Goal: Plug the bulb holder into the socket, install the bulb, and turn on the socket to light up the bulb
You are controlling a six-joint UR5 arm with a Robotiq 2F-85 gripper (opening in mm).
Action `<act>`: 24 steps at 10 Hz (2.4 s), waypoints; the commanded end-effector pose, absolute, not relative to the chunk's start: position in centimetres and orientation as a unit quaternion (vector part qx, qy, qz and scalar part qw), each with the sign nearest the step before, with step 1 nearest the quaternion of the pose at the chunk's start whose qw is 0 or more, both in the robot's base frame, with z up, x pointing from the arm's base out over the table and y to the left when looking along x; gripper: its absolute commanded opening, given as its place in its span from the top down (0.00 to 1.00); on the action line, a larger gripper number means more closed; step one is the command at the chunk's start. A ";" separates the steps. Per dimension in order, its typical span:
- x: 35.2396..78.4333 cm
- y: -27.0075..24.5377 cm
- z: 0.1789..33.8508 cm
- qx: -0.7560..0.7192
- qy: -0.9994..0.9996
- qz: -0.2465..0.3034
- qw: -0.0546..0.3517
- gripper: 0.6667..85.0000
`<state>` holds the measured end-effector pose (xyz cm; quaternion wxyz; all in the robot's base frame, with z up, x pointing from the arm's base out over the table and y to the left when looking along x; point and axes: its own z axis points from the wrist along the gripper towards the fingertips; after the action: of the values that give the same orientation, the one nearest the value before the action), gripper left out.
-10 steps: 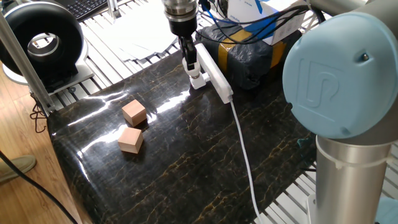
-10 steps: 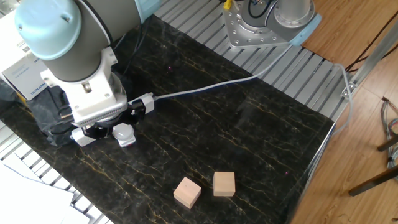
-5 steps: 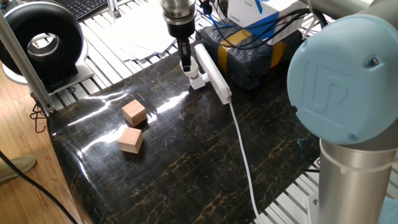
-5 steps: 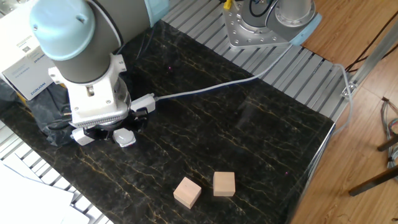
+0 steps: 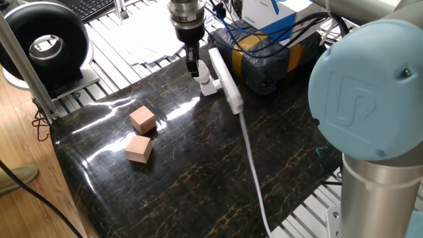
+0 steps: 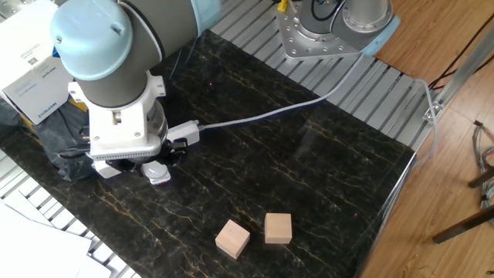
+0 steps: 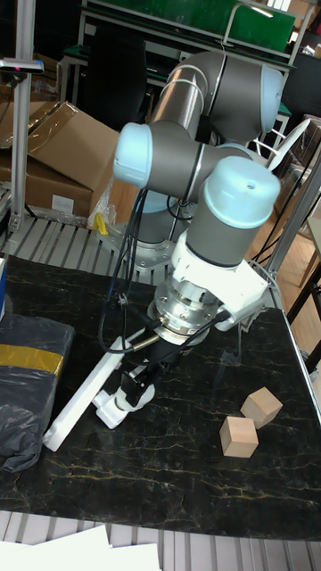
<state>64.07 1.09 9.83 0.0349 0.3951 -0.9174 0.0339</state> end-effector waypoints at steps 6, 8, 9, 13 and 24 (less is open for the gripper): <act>63.1 0.4 10.3 0.386 -0.920 0.044 0.054 0.70; 63.1 0.9 10.3 0.394 -0.917 0.037 0.054 0.57; 63.1 0.8 10.3 0.398 -0.915 0.037 0.053 0.55; 62.9 -0.5 10.2 0.451 -0.889 0.038 0.065 0.28; 63.4 0.9 10.3 0.537 -0.838 0.018 0.092 0.22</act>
<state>62.67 0.76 10.64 0.0911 0.5110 -0.8546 0.0158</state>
